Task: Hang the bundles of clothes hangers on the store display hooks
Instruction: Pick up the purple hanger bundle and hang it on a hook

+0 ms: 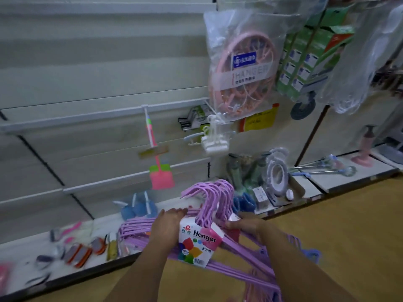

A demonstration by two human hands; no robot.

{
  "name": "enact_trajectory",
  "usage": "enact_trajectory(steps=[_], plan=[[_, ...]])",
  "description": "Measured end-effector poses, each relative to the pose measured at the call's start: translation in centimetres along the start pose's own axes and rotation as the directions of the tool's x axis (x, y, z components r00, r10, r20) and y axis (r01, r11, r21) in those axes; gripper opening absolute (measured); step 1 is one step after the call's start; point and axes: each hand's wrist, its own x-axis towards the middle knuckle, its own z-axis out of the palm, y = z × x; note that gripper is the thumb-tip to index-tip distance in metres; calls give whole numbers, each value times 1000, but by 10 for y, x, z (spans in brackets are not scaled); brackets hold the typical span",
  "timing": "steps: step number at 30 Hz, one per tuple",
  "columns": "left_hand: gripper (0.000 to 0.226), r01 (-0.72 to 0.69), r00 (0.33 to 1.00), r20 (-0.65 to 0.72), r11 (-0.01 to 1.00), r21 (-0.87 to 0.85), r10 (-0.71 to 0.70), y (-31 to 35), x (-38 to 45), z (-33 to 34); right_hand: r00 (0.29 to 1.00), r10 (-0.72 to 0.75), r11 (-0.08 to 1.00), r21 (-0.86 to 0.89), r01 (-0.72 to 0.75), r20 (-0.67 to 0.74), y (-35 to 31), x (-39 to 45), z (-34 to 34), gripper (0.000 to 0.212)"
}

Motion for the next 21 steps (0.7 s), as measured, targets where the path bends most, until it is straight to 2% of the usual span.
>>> enact_trajectory(steps=[1,2,4,6,9,12,17,21], plan=[[47,62,998,9,998,23,-62,-14,-7,-2,998,-2,997,-71,-3,-68,-3,7,10,115],[43,120,992,30,992,43,-122,-28,-15,-4,991,1,988,-156,-22,-130,-8,10,20,113],[29,188,978,67,977,103,-196,-49,-31,-10,977,18,944,-320,-87,-211,-20,1,41,96],[24,238,964,87,961,143,-251,-69,-47,-11,950,13,904,-403,-145,-311,-31,-11,64,75],[23,356,925,95,927,119,-367,-101,-71,-6,899,-43,862,-471,-187,-436,-41,-20,94,69],[23,473,873,110,880,35,-474,-139,-96,-4,878,-156,835,-536,-127,-452,-52,-21,125,67],[24,560,827,78,828,-20,-557,-185,-128,-8,844,-322,723,-687,-74,-429,-84,-29,191,67],[24,649,760,81,752,-112,-644,-209,-154,-4,826,-386,720,-694,-8,-410,-105,-33,248,61]])
